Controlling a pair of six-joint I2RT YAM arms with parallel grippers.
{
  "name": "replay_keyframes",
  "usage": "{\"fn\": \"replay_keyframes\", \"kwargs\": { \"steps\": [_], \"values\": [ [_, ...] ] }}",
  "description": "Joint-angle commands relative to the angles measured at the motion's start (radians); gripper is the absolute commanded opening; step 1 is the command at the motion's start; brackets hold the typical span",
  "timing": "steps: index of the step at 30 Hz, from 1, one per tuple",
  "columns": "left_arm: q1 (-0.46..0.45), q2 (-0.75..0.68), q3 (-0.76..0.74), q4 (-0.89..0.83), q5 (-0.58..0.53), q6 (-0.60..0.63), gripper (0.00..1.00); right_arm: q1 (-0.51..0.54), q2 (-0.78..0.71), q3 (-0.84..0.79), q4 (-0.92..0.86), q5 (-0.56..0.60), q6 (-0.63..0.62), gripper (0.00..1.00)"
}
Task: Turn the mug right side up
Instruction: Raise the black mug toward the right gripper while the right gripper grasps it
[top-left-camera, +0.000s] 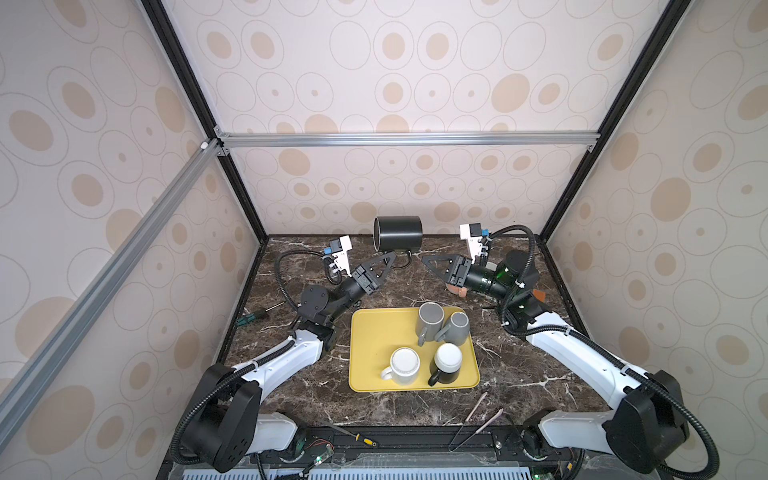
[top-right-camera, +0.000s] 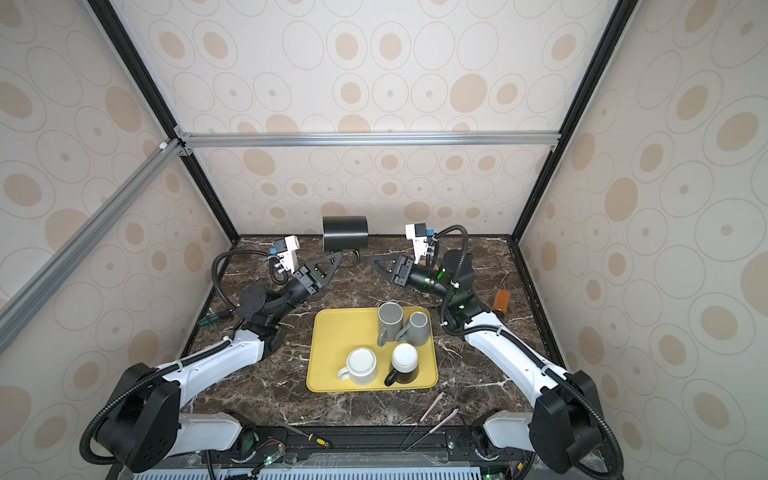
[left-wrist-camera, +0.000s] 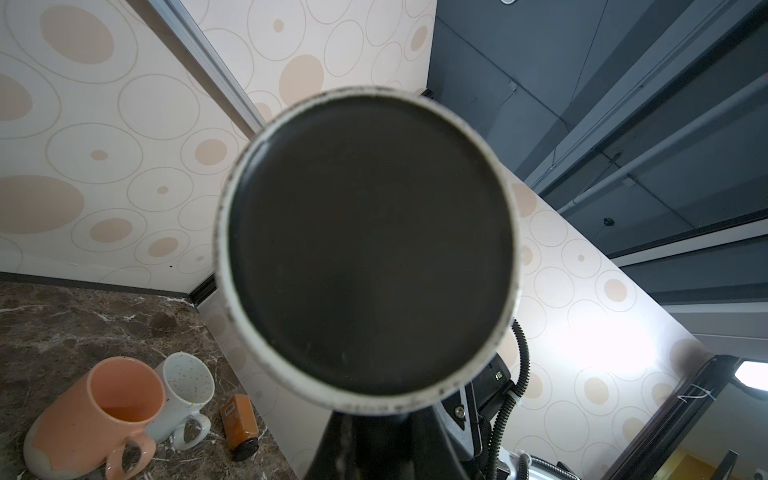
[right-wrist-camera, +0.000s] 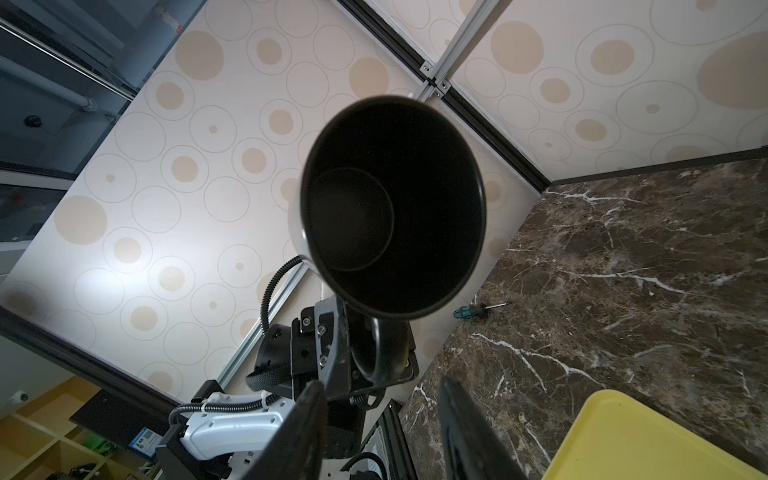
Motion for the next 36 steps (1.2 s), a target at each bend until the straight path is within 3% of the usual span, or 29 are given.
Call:
{"fn": "replay_keyframes", "kwargs": {
  "steps": [1,21,36],
  "values": [
    [0.005,-0.015,0.028,0.208,0.011,-0.046,0.00,0.007,0.016,0.016,0.052,-0.024,0.024,0.46],
    [-0.003,0.028,0.000,0.299,0.005,-0.095,0.00,0.066,0.090,0.090,0.094,-0.022,0.025,0.44],
    [-0.008,0.067,-0.002,0.357,0.016,-0.127,0.00,0.090,0.149,0.135,0.113,-0.018,0.041,0.36]
  ]
}}
